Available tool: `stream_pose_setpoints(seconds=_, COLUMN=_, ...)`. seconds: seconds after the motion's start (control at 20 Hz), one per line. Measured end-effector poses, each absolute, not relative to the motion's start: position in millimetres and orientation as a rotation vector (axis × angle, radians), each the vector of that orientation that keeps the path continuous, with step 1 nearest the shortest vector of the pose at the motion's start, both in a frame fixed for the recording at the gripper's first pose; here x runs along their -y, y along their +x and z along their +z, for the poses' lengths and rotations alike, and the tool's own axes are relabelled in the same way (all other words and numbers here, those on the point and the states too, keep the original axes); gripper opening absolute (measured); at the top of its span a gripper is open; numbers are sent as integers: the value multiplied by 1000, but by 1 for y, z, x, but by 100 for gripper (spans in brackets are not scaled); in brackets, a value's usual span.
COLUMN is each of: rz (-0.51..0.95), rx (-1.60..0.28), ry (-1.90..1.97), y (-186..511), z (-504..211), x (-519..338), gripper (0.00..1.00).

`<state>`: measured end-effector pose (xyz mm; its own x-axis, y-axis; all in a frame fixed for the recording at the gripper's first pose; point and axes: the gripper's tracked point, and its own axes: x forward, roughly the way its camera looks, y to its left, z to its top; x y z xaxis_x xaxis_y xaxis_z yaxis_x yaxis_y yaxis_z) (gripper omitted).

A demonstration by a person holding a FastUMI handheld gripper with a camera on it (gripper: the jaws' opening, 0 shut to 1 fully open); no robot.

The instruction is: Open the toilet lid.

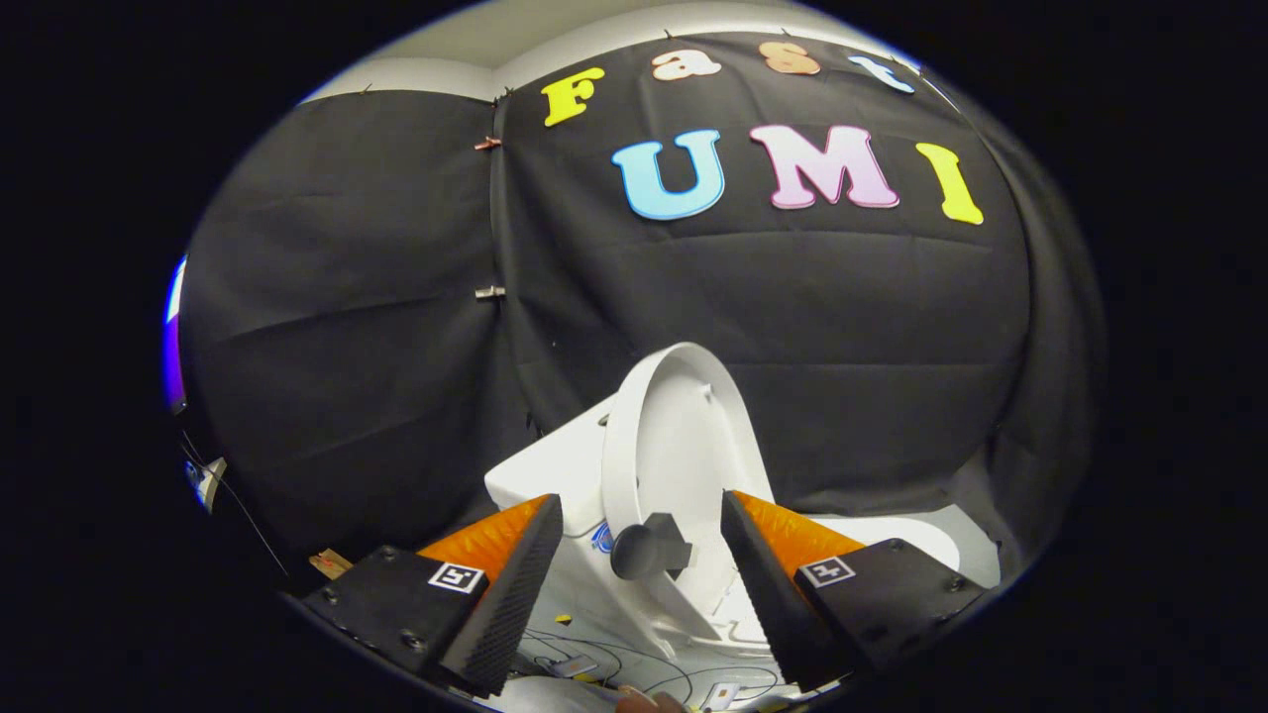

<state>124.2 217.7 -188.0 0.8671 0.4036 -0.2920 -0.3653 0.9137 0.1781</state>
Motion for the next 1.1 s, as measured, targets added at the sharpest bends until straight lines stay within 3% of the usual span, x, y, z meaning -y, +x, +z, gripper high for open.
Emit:
stream_pose_setpoints(seconds=0.5, rz=199, rx=-92, ry=53, y=55, z=-34, x=-105, gripper=99)
stream_pose_setpoints(seconds=1.1, rz=88, rx=-18, ry=12, y=11, z=13, x=-47, gripper=99)
